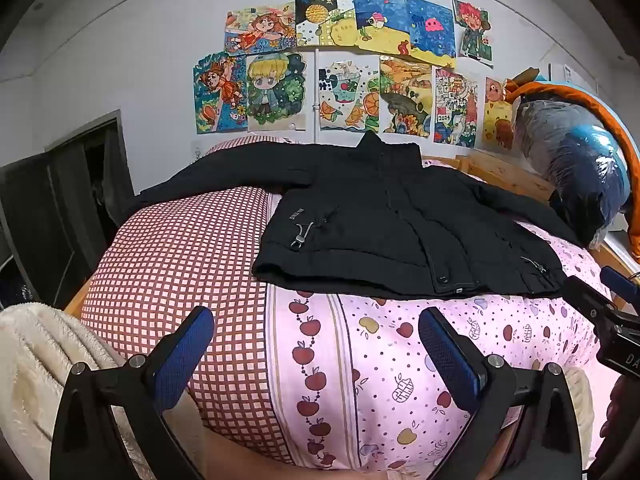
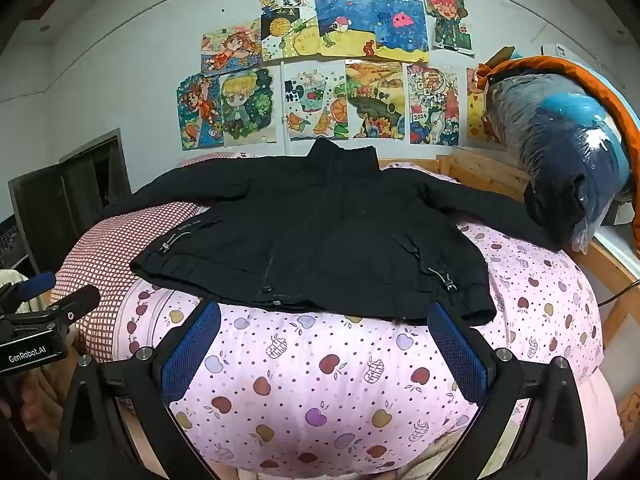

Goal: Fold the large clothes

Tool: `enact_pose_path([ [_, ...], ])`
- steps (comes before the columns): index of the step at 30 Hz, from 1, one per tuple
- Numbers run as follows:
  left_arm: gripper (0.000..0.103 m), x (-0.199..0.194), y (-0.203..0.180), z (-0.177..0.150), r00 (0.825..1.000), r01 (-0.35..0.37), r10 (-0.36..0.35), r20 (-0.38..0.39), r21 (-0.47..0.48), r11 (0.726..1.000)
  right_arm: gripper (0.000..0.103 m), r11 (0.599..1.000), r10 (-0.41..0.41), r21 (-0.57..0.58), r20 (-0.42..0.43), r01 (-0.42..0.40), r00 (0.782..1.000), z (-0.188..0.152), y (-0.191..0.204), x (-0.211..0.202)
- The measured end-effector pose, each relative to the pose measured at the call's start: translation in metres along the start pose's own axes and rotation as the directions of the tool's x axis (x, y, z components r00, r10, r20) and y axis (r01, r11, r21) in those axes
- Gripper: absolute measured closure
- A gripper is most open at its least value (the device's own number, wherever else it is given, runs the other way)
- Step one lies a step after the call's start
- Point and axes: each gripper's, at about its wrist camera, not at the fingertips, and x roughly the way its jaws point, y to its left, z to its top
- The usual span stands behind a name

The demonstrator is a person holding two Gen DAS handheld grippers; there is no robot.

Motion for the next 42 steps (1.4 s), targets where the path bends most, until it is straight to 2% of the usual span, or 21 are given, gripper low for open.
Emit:
enact_pose_path([
  [42, 0.000, -0.009, -0.003, 0.006, 1.000, -0.003, 0.003, 0.007, 0.023, 1.000, 0.001, 1.000, -0.002, 0.026, -0.008, 0.002, 1.000, 0.007, -0.012, 0.000],
])
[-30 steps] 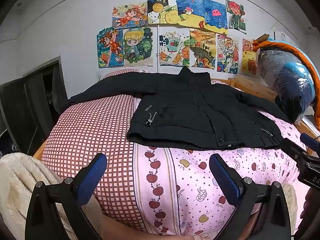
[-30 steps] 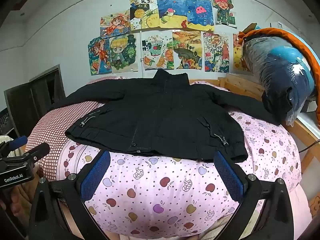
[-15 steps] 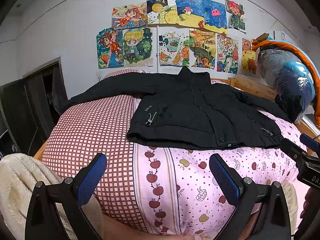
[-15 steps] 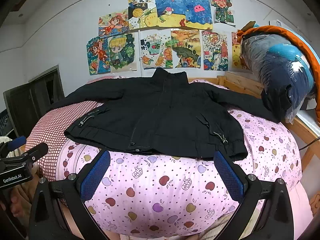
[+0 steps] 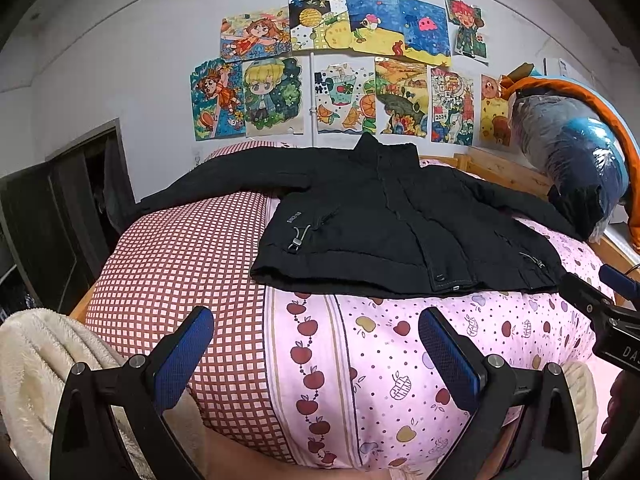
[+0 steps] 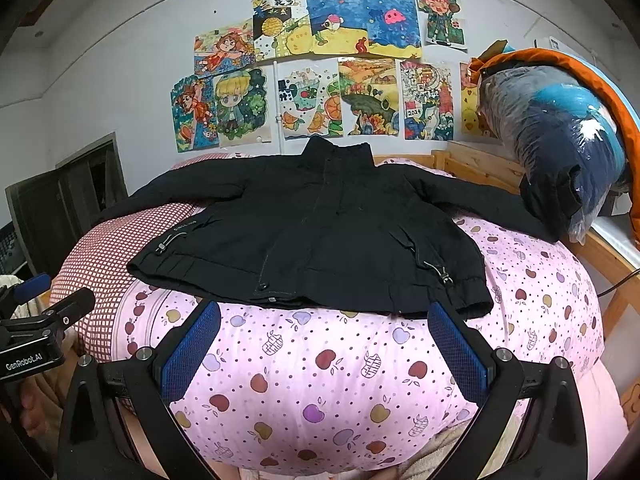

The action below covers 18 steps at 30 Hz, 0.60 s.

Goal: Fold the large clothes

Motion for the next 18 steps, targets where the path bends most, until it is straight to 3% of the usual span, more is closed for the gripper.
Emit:
enact_pose_path([
  [18, 0.000, -0.0037, -0.0045, 0.0012, 1.000, -0.004, 0.003, 0.006, 0.014, 1.000, 0.001, 1.000, -0.010, 0.024, 0.005, 0.010, 1.000, -0.0035, -0.0042, -0.0012],
])
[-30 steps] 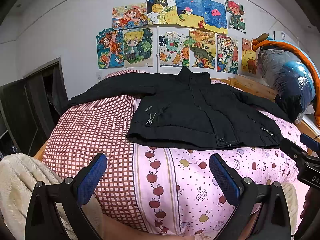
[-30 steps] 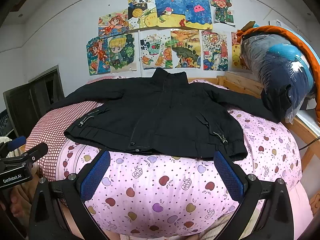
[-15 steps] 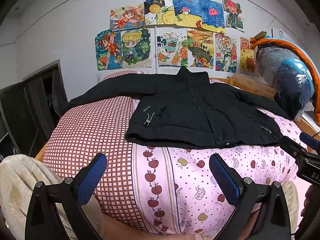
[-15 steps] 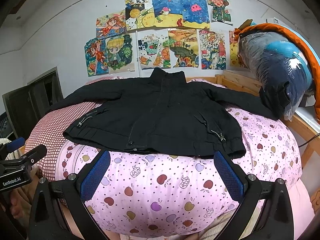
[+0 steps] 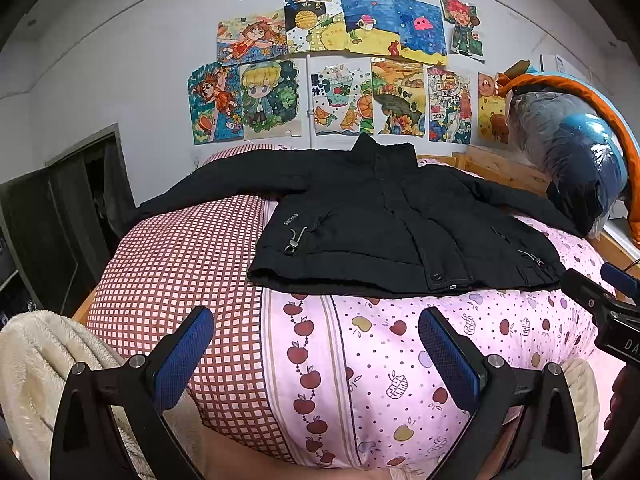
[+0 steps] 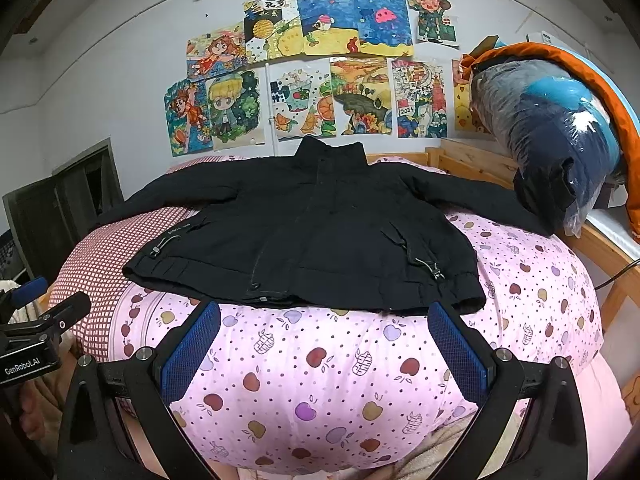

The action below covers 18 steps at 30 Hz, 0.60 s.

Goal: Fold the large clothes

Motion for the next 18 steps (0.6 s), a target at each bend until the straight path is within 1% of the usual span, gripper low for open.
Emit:
enact_pose_path([
  [18, 0.000, -0.0005, -0.0025, -0.0017, 1.000, -0.001, 0.001, 0.003, 0.004, 1.000, 0.001, 1.000, 0.004, 0.005, -0.006, -0.004, 1.000, -0.0003, -0.0017, 0.0005],
])
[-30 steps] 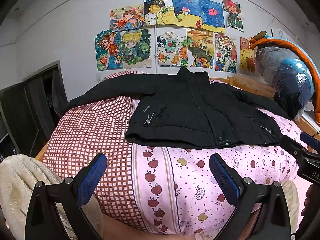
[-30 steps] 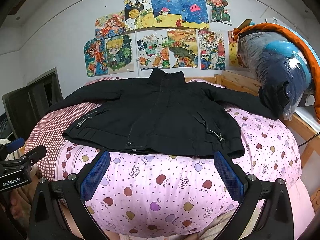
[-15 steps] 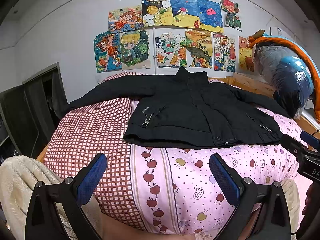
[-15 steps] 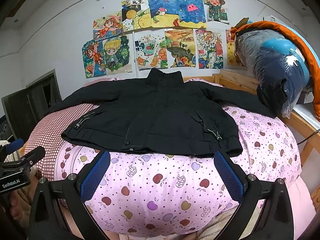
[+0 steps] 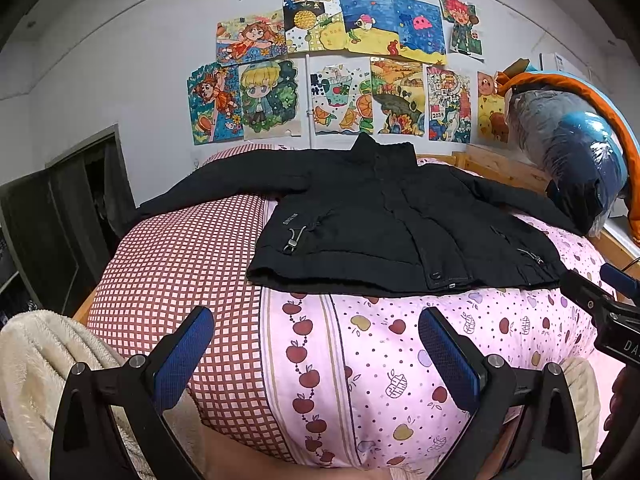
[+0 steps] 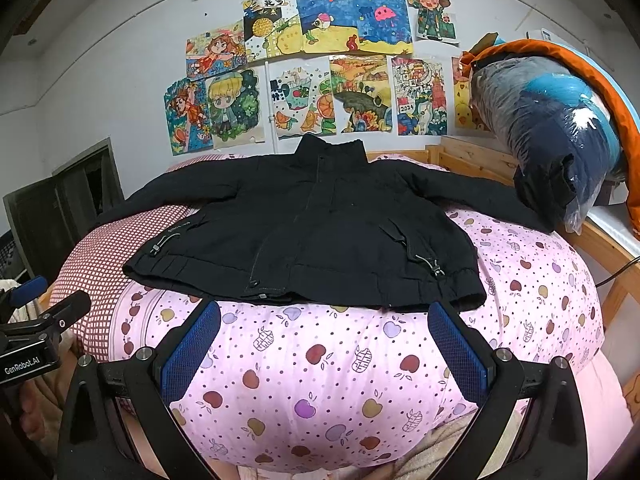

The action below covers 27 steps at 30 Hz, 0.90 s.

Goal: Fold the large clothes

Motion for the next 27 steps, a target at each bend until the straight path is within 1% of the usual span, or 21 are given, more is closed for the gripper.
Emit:
enact_pose_path([
  [5, 0.000, 0.003, -0.003, -0.001, 1.000, 0.002, -0.002, -0.004, 0.005, 1.000, 0.001, 1.000, 0.017, 0.012, -0.005, -0.017, 1.000, -0.001, 0.000, 0.001],
  [16, 0.000, 0.007, -0.010, 0.006, 1.000, 0.016, -0.016, -0.002, 0.022, 1.000, 0.001, 1.000, 0.017, 0.026, 0.003, -0.017, 1.000, 0.005, -0.006, 0.000],
  [19, 0.000, 0.009, -0.012, 0.009, 0.999, 0.032, -0.032, -0.008, 0.030, 0.999, 0.001, 0.999, 0.009, 0.036, 0.007, -0.009, 1.000, 0.009, -0.010, 0.001],
  [22, 0.000, 0.012, -0.014, 0.017, 0.998, 0.062, -0.061, -0.023, 0.034, 0.998, 0.001, 0.999, -0.027, 0.045, 0.018, 0.026, 0.999, 0.013, -0.017, 0.001],
  [27, 0.000, 0.013, -0.016, 0.037, 0.997, 0.082, -0.082, -0.002, 0.041, 0.996, 0.001, 0.995, -0.090, 0.050, 0.057, 0.087, 0.994, 0.024, -0.032, 0.001],
])
